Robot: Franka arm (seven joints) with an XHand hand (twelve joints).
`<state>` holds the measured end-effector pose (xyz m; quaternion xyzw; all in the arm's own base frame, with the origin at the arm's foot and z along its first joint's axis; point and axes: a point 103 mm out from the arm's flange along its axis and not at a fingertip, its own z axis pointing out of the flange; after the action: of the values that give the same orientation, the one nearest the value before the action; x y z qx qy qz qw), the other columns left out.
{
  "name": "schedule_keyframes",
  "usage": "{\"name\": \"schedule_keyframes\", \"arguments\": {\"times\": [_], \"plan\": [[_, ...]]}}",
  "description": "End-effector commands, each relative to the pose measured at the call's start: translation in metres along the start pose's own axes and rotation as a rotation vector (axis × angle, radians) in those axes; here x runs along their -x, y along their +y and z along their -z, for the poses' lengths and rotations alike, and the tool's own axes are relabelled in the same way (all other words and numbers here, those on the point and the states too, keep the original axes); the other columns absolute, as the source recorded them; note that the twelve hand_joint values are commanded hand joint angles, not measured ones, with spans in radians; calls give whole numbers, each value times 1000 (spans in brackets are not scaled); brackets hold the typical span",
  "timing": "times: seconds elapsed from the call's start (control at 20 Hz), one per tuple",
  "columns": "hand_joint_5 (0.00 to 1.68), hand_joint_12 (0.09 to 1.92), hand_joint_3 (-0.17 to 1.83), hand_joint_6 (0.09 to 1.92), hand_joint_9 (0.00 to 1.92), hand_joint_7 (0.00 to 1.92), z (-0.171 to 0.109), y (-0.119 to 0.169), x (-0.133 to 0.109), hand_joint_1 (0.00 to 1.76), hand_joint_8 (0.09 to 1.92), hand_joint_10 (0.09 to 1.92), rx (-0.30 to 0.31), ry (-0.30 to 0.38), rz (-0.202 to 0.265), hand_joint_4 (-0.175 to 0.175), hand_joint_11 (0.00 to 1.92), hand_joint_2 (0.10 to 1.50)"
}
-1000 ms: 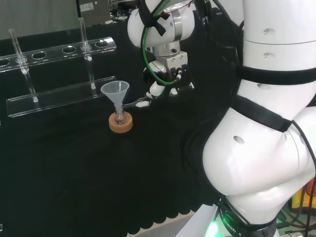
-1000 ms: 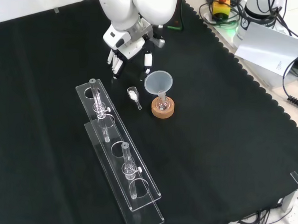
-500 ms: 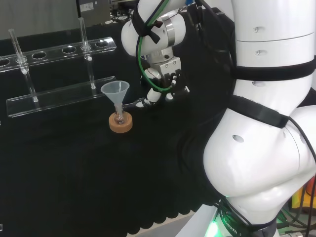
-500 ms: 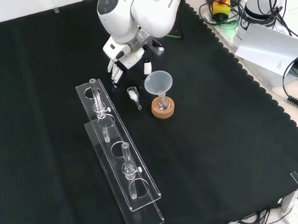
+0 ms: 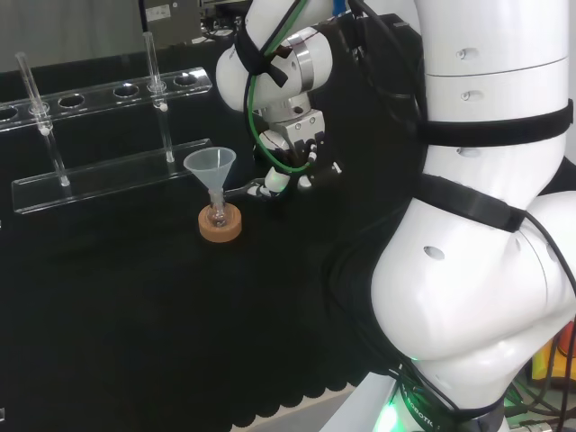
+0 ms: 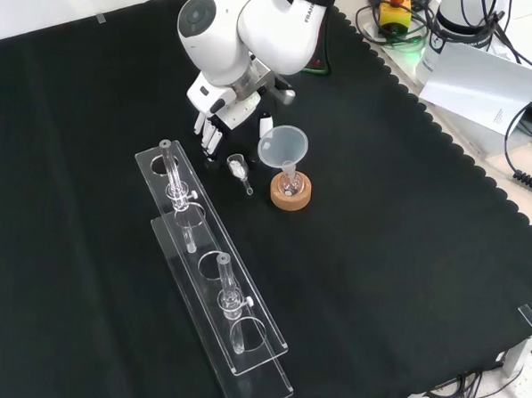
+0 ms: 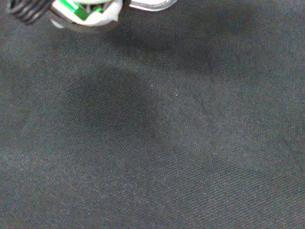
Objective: Pick up the weighing funnel.
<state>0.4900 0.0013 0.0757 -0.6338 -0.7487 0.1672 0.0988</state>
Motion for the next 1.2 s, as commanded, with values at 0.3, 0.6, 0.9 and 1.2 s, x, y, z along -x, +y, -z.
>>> {"name": "schedule_keyframes", "arguments": {"times": [0.3, 0.6, 0.9, 1.2], "plan": [[557, 1166, 545, 588, 884, 630, -6, 6, -1, 866, 736, 490, -2, 14, -6, -49, 649, 667], [544, 1164, 547, 593, 890, 639, -11, 7, -2, 867, 734, 488, -8, 21, -3, -52, 651, 666], [530, 1165, 548, 592, 893, 641, -10, 8, -3, 867, 733, 487, -8, 34, -2, -58, 651, 665], [528, 1165, 550, 596, 899, 644, -10, 8, -5, 867, 733, 488, -9, 32, 1, -58, 652, 664]]}}
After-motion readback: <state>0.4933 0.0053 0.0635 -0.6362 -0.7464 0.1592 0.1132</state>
